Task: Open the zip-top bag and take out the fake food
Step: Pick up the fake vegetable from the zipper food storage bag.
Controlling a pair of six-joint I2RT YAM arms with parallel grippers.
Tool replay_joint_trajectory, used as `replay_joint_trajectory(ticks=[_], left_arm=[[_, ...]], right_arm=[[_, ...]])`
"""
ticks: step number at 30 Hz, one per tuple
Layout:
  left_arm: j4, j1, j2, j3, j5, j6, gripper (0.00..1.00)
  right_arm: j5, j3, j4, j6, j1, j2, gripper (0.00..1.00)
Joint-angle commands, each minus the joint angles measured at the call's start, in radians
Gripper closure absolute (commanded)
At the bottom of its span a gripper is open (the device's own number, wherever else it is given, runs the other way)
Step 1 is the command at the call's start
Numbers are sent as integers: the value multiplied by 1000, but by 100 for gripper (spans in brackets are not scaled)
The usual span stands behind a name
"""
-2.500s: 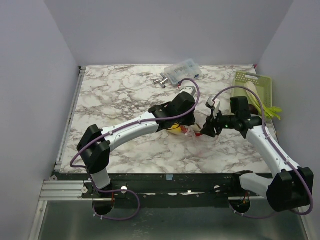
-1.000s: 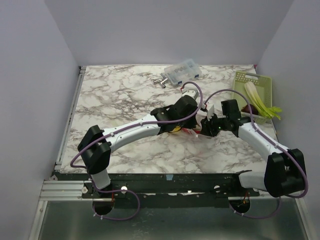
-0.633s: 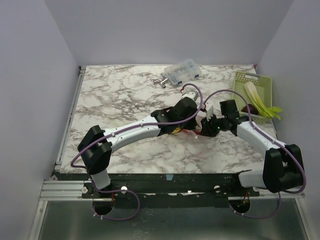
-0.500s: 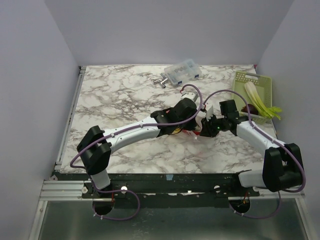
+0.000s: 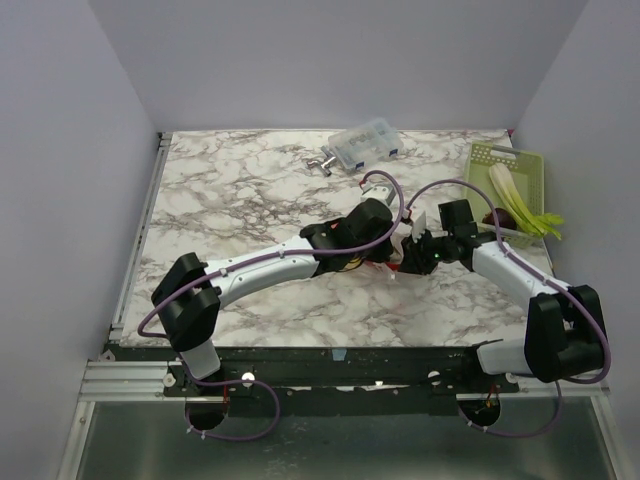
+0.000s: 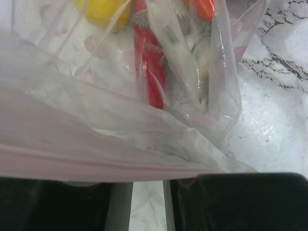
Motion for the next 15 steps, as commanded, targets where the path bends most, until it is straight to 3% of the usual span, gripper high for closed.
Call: replay_joint_trajectory(ticks=[1, 6, 11, 15], left_arm=[[41, -10, -42, 0, -27, -18, 100], [42, -15, -38, 0, -27, -21, 100], [40, -15, -37, -9, -35, -24, 100], [36, -15, -38, -23, -57, -29, 100]], right_arm=[[-19, 7, 3, 13, 4, 18, 69], [-32, 11, -1, 11, 3, 19, 73], [-49, 18, -17, 5, 3, 8, 89], [-67, 29, -43, -11, 4, -13, 93]])
